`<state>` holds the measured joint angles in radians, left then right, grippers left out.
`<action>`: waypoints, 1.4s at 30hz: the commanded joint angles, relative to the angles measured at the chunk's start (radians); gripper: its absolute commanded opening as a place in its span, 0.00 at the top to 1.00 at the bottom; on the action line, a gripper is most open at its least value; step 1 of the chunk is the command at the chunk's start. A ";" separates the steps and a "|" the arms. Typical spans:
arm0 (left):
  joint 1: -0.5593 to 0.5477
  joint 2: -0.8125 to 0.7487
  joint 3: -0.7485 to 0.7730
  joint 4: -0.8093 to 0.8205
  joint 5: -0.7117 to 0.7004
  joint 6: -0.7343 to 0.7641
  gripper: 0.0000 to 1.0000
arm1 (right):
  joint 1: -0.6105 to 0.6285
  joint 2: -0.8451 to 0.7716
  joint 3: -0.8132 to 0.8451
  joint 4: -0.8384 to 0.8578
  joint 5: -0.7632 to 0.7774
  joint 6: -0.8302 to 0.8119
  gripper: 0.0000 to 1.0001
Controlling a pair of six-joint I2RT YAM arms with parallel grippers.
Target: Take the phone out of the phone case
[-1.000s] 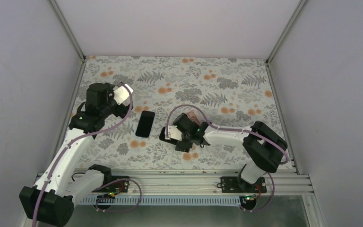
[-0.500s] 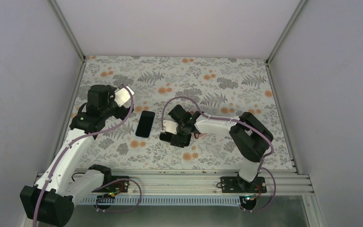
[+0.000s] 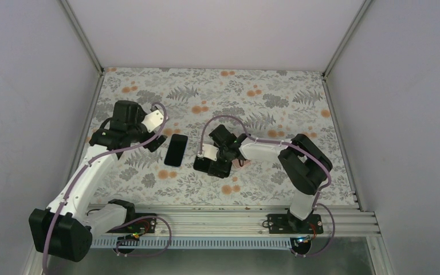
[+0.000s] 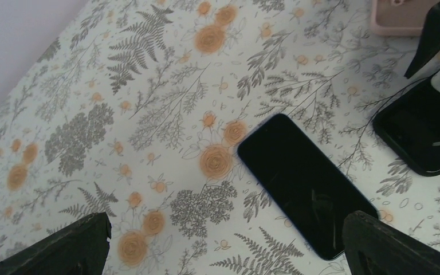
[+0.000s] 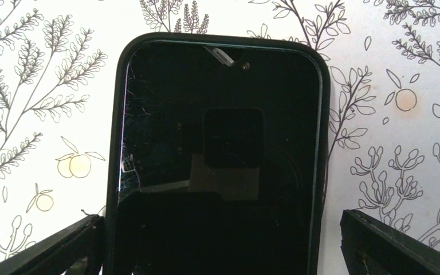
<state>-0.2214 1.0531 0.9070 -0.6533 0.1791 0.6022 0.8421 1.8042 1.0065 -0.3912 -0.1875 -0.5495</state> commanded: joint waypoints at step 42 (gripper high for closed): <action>0.010 -0.004 -0.004 -0.092 0.111 0.044 0.00 | -0.060 0.124 0.216 -0.347 -0.073 -0.029 0.00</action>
<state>-0.2195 1.0740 0.9222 -0.7601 0.2962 0.6216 0.7895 1.9030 1.2255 -0.7158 -0.3035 -0.5762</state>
